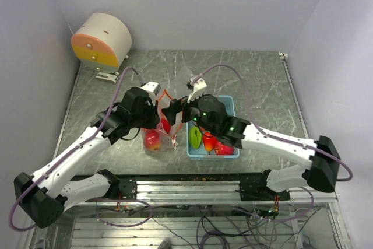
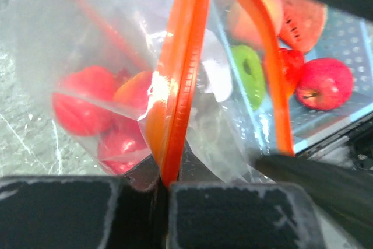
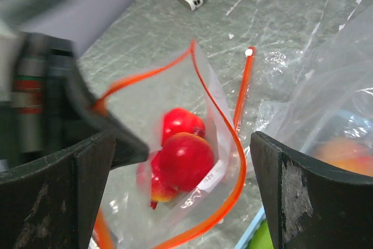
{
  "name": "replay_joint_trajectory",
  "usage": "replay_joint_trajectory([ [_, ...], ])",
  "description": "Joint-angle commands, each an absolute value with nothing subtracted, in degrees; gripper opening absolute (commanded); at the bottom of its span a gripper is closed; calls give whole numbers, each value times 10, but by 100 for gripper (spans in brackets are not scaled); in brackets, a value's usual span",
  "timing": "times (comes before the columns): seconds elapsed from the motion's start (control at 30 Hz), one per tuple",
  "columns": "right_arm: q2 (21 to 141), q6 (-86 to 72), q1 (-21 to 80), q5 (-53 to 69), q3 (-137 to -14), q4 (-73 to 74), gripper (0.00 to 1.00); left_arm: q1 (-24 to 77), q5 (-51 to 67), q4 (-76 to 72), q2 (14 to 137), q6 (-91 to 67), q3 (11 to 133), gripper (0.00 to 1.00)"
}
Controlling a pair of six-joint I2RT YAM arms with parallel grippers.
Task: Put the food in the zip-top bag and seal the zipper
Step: Place the fake fruit in the zipper food storage bag, then pick up the fake fruit from the bin.
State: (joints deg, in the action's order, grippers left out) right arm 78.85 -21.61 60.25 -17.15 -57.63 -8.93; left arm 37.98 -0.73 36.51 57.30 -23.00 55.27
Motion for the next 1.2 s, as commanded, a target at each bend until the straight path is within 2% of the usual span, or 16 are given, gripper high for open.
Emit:
replay_joint_trajectory([
  [0.0,712,-227,609,-175,-577,15,100,381,-44,334,603,-235,541,7],
  [0.2,680,-309,600,-300,-543,223,100,381,-45,320,606,-233,537,7],
  [0.4,721,-377,557,-265,-494,294,98,381,-44,330,591,-229,539,7],
  [0.63,728,-390,515,-217,-454,271,93,381,-40,330,571,-229,535,7],
  [0.97,806,-372,497,-172,-425,214,86,381,-41,339,562,-229,531,7],
  [1.07,831,-365,494,-161,-424,206,79,381,-47,341,555,-229,528,7],
  [1.17,844,-361,492,-159,-424,198,68,381,-50,342,550,-230,529,7],
])
